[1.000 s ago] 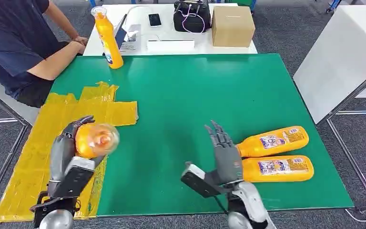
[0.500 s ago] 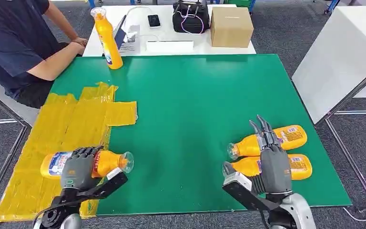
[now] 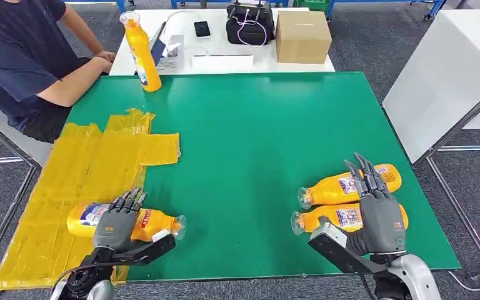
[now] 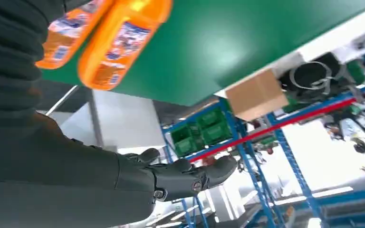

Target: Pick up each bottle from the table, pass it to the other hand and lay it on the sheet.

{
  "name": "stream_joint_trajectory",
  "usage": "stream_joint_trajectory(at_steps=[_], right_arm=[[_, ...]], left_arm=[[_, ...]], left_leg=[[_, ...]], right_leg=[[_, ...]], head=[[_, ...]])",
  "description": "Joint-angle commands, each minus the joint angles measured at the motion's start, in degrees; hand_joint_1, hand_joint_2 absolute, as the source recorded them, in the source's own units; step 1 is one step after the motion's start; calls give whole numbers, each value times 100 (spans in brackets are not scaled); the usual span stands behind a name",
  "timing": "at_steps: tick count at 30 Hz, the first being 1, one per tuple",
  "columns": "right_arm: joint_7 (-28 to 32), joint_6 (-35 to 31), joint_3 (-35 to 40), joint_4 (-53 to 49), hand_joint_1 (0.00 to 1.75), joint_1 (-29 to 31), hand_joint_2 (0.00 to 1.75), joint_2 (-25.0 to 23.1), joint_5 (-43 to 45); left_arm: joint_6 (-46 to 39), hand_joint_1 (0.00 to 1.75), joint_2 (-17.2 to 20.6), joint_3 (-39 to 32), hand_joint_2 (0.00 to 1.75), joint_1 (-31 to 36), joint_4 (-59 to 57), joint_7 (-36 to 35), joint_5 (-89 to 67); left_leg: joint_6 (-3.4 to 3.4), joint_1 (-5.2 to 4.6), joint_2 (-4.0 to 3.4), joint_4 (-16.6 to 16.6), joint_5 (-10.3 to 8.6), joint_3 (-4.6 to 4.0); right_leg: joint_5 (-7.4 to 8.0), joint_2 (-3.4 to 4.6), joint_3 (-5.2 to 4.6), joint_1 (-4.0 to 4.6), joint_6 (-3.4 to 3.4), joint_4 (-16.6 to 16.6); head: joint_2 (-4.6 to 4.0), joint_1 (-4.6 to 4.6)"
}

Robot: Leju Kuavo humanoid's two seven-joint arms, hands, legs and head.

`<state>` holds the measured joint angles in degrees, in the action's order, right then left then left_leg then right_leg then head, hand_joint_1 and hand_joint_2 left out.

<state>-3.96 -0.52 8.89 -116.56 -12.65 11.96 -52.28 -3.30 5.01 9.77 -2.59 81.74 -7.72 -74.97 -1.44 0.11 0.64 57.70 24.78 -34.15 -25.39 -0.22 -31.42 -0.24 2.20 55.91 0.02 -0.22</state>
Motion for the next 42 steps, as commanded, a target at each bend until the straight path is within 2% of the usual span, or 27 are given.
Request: stream_joint_trajectory(at_steps=[1,4,5,8,12,17,19,20,24,36,39,42], right_arm=[[-98,72,-275,-78,0,-259,175,345,7],[-291,195,-379,-221,0,-507,175,475,-44],[-467,471,-449,-232,0,-707,175,519,102],[-544,404,-677,-293,0,-1375,175,690,80],[-605,460,-985,-227,0,-1744,175,689,97],[-621,717,-1264,73,0,-1676,175,657,242],[-435,865,-1493,320,0,-1672,175,622,624],[-374,865,-1559,444,0,-1603,175,629,484],[-292,1004,-1674,601,0,-1480,175,526,358],[-292,1058,-1567,552,0,-1334,175,505,282],[-353,938,-1616,590,0,-1409,175,557,-15],[-291,965,-1660,800,0,-1235,175,650,-58]], left_arm=[[2,0,124,77,175,-65,-221,-71,37],[-174,0,-104,-227,175,-156,11,-63,360],[-13,0,-183,-349,175,-226,97,-65,590],[-403,0,-629,-924,175,-466,719,509,1768],[-190,0,-847,-1255,175,-573,1160,922,2599],[180,0,-880,-1391,175,-541,1145,1060,3259],[388,0,-829,-1444,175,-566,1050,1188,3695],[439,0,-870,-1521,175,-564,1089,1350,4065],[461,0,-745,-1461,175,-619,1171,1293,3985],[459,0,-753,-1470,175,-555,1189,1268,3985],[462,0,-870,-1621,175,-633,1165,1328,4253],[988,0,-1056,-1908,175,-655,1251,1399,5549]], left_leg=[[4,1,-8,-2,2,9],[8,3,-18,-3,7,18],[5,0,-9,-3,4,12],[3,2,8,-2,6,14],[3,5,18,10,17,8],[1,-1,3,1,5,-22],[2,5,-3,-1,6,-17],[4,4,-11,-4,7,-7],[4,5,-13,-4,5,-13],[5,5,-11,-3,6,-9],[3,2,-7,-4,4,-14],[3,4,-11,-2,4,-18]], right_leg=[[0,5,10,2,-2,-5],[-2,13,20,4,-4,-7],[-2,5,14,0,-2,-4],[-8,-11,21,2,-1,-7],[-19,-16,21,6,0,-2],[-3,2,-16,-1,0,-4],[-2,1,-12,5,-1,-11],[-2,5,-6,4,-2,-14],[1,8,-13,5,-1,-12],[-1,6,-6,5,-2,-11],[-1,3,-13,2,-1,-10],[1,6,-17,4,-1,-10]], head=[[0,0],[0,0],[0,0],[0,0],[0,0],[0,0],[0,0],[0,0],[0,-2],[0,0],[0,0],[0,0]])
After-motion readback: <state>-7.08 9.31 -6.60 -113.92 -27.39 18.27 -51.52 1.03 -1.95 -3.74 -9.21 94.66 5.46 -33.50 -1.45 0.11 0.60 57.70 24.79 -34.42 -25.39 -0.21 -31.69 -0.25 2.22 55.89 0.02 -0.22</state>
